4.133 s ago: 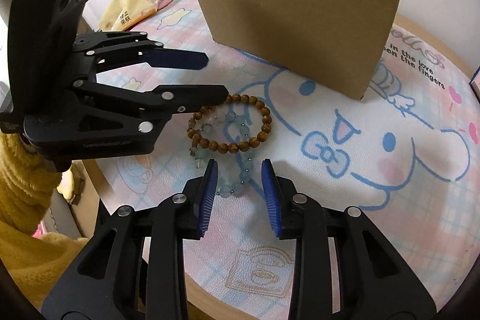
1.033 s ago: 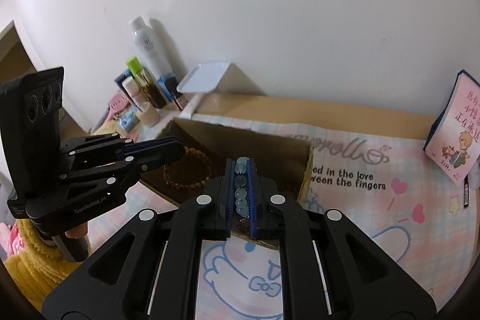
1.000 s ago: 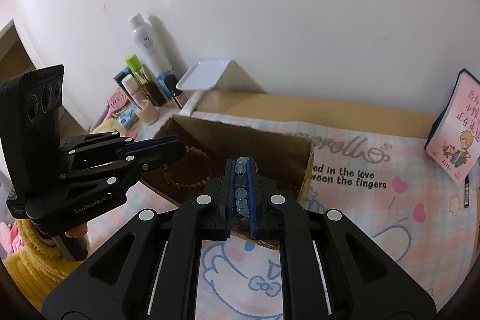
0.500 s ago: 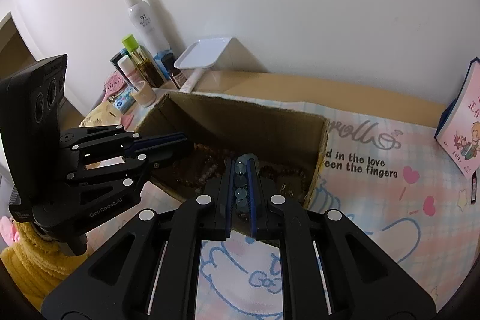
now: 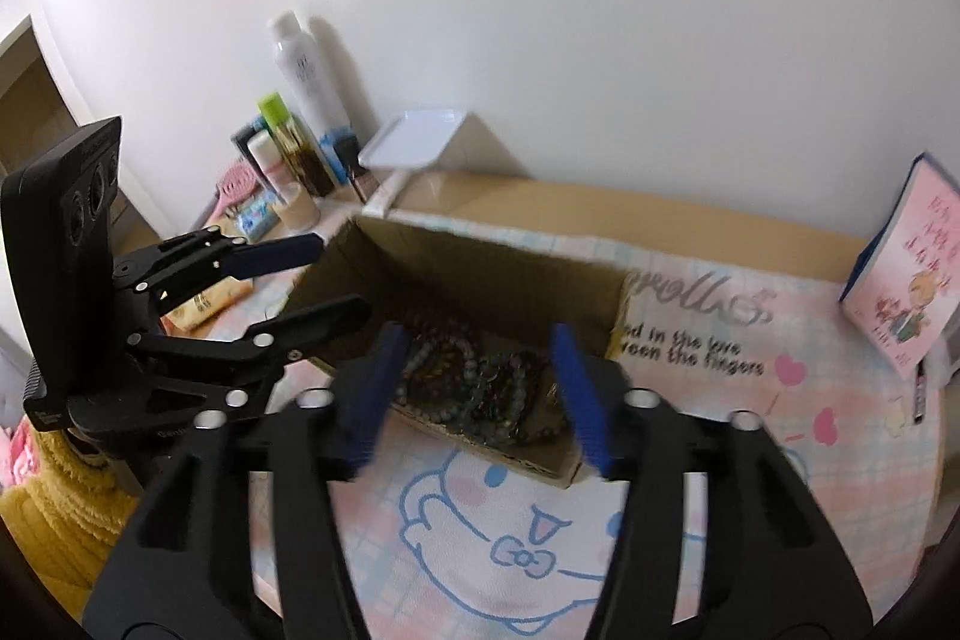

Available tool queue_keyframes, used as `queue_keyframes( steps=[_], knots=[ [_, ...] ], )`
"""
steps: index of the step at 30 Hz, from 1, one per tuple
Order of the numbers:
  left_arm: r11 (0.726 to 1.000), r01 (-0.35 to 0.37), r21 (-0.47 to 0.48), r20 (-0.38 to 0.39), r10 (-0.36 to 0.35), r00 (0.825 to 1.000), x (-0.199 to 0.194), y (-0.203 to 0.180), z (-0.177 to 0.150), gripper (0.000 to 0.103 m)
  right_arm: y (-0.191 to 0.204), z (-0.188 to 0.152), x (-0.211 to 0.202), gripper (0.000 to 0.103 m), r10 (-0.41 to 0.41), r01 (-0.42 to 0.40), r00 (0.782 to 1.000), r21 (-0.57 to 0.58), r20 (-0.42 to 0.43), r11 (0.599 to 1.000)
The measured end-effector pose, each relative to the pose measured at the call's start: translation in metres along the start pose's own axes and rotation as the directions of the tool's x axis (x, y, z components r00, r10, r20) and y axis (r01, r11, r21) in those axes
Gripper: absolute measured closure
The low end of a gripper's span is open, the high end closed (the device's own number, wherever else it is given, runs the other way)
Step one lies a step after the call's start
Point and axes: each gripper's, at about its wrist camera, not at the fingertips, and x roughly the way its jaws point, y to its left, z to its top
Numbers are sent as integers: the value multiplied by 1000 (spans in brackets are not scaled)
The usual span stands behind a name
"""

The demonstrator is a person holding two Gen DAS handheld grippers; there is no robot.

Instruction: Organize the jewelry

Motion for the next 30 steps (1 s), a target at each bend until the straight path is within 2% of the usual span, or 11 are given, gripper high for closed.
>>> queue_keyframes(
  steps=[2, 4, 5, 7, 9, 14, 18, 25, 30],
  knots=[
    [1000, 3, 10, 13, -3, 1000, -7, -1, 4, 39, 2, 3, -12, 24, -29, 30, 999, -19, 29, 999],
    [1000, -12, 19, 26, 12, 1000, -14, -2, 8, 28, 2, 5, -23, 8, -38, 39, 998, -21, 58, 999],
    [999, -19, 26, 35, 18, 999, -17, -3, 10, 23, 1, 6, -27, 8, -28, 29, 998, -14, 64, 999],
    [999, -30, 38, 48, 28, 998, -22, -4, 12, 20, -5, 9, -32, 8, 8, -9, 999, 8, 52, 1000],
    [999, -23, 42, 48, 21, 999, -25, -4, 14, 11, -8, 9, -34, 8, 10, -10, 999, -1, 36, 1000],
    [999, -26, 45, 26, 25, 999, -23, -6, 15, 8, -7, 6, -35, 8, -77, 80, 996, -74, 38, 994],
    [999, -24, 27, -9, 25, 1000, -15, -3, 14, 6, -8, 5, -33, 8, -69, 70, 997, -84, 17, 994],
    [1000, -11, 22, -47, 12, 999, -4, -2, 12, 6, -9, 5, -19, 8, -108, 102, 993, -99, -50, 990],
    [1000, 1, 21, -56, 0, 998, -2, -3, 16, 6, -12, 5, -9, 8, -108, 101, 990, -86, -91, 991]
  ],
)
